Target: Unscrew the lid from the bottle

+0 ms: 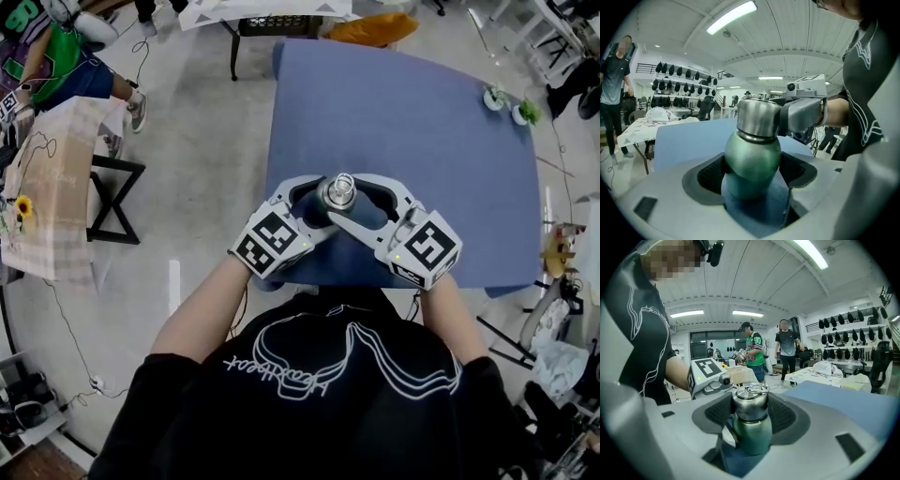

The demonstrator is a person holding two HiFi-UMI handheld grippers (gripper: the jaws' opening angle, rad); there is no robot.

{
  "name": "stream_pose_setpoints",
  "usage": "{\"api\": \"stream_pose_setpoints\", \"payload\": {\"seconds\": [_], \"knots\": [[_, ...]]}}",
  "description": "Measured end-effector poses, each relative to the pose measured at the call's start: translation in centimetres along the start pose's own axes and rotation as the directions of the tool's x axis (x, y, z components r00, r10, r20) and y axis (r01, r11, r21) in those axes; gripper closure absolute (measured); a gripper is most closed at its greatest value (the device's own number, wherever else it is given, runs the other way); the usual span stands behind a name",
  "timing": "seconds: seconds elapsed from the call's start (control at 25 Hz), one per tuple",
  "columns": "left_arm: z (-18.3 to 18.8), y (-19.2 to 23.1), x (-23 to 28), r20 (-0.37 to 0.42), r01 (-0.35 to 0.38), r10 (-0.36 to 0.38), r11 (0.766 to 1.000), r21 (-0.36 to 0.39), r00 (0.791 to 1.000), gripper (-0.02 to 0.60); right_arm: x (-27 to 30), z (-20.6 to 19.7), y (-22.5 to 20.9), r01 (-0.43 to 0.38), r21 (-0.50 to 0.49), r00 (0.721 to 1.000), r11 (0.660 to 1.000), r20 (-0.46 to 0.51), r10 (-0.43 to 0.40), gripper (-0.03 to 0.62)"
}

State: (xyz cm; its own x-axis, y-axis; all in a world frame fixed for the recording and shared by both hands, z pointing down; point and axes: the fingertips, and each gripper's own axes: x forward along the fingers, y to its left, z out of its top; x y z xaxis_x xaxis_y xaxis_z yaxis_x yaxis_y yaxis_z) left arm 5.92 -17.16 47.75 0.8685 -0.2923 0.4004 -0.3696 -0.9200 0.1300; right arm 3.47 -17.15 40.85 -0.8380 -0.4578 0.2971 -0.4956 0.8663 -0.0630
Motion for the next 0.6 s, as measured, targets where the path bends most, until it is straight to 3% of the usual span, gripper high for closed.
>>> {"api": "stream_pose_setpoints", "payload": {"seconds": [0.28,0.6], "knots": [[-0.09,-0.14,-0.26,-0.027,0.109,-0.107,0.993,0.047,0.994,0.219,0.25,0.01,0.31,-0.136,-0.04,0.99,0.99,-0.047,0.134,0.349],[-0.38,-0.55,-0.54,-0.088,0.266,-0.258,0.958,0.109,0.962,0.219,0.36,-0.16,0.88,-0.316,-0.102,0.944,0.943,-0.135,0.302,0.349]]}}
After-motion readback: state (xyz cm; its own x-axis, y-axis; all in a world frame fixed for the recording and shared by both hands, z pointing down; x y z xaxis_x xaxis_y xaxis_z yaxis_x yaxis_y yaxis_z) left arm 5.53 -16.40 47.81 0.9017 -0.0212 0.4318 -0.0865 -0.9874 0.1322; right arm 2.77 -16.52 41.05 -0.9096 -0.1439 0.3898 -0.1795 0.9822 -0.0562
